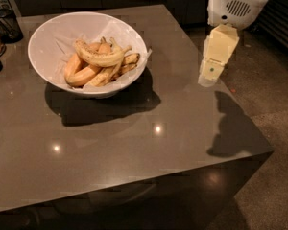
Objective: Pick banana from white bowl
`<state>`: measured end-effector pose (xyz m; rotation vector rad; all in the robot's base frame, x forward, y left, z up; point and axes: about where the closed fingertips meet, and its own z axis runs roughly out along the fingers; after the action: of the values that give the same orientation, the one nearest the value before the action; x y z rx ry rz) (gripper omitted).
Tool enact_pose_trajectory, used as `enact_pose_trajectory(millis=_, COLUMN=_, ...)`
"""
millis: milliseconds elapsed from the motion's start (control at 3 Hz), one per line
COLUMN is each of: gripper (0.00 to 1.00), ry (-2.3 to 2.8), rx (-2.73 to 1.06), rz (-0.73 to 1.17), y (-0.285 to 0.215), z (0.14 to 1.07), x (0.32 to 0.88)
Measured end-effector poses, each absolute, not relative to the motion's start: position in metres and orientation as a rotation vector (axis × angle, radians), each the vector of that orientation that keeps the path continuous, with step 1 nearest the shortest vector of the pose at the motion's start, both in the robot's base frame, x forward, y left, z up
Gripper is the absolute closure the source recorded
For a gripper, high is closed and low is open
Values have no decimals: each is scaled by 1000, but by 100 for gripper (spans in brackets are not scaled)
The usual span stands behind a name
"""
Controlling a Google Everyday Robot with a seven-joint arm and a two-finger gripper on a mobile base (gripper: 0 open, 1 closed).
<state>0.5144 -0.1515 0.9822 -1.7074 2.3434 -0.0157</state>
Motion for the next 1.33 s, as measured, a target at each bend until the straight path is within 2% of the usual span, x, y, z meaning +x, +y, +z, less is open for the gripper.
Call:
enact_pose_trajectory(millis=667, gripper=0, ry=2273, rx=-1744, rz=46, y=-122, z=976, x=546)
enact_pose_trajectory(millis=1000, gripper=0, ry=2225, rx=-1791, rz=68, y=-91, z=980, x=559)
enact_pose_trajectory(millis=1333, gripper=0, ry=2170, rx=-1872, rz=68, y=-24, z=984, x=574)
